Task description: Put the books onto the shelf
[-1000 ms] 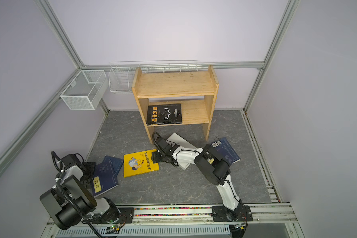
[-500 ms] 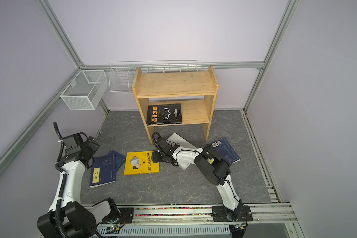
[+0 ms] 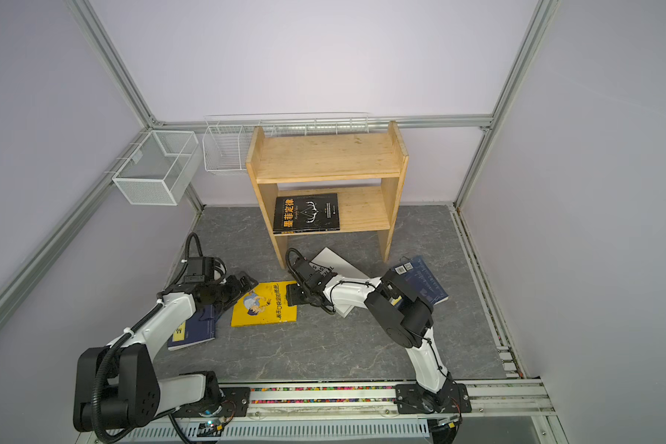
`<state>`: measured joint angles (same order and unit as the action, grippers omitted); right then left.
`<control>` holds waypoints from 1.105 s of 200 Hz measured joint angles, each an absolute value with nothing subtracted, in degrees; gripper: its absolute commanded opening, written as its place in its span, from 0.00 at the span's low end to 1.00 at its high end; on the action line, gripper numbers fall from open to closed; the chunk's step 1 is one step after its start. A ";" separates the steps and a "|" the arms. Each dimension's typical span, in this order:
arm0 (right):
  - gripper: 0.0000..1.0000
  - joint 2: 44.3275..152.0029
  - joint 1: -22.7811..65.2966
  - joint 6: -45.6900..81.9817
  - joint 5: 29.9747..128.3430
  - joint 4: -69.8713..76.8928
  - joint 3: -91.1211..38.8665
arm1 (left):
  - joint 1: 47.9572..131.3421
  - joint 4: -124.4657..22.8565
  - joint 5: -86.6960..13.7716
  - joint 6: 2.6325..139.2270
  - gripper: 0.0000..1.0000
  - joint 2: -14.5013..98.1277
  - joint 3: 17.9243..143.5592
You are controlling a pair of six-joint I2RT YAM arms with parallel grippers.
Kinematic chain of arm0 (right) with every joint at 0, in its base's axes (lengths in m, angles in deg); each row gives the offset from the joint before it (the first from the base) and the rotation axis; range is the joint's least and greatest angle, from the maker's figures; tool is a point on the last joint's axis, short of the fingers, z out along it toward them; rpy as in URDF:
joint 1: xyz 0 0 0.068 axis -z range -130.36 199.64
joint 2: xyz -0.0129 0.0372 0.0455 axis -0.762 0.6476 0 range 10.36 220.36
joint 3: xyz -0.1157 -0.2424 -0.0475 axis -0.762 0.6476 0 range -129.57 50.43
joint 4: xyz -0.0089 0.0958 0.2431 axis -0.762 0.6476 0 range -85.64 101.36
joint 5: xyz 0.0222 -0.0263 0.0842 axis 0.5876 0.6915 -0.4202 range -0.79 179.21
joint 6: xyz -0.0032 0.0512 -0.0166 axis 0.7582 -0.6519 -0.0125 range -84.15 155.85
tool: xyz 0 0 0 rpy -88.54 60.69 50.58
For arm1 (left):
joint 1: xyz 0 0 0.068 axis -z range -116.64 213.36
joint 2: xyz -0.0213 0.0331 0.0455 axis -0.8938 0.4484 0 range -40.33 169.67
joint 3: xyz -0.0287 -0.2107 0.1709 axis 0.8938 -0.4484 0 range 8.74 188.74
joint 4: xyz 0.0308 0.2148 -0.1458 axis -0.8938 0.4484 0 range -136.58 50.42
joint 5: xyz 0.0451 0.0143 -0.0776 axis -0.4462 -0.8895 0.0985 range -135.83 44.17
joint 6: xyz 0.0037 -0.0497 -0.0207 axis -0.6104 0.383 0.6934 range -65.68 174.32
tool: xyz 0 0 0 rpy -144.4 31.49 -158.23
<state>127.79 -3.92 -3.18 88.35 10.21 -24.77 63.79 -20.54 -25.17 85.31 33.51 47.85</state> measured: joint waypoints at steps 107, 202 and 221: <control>0.60 127.81 -4.12 -3.44 84.74 10.30 -24.90 | 65.12 -24.98 -32.07 83.78 0.98 38.89 45.87; 0.24 125.41 -2.35 -9.23 78.71 7.52 -20.16 | 65.58 -37.70 -31.03 86.64 0.98 38.63 41.89; 0.24 124.23 -2.48 -9.13 79.69 8.11 -20.16 | 65.58 -38.18 -30.72 87.01 0.98 37.99 41.23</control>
<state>124.23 -2.48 -9.13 79.69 8.11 -20.16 65.58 -38.18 -30.72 87.01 37.99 41.23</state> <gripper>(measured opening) 0.238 0.979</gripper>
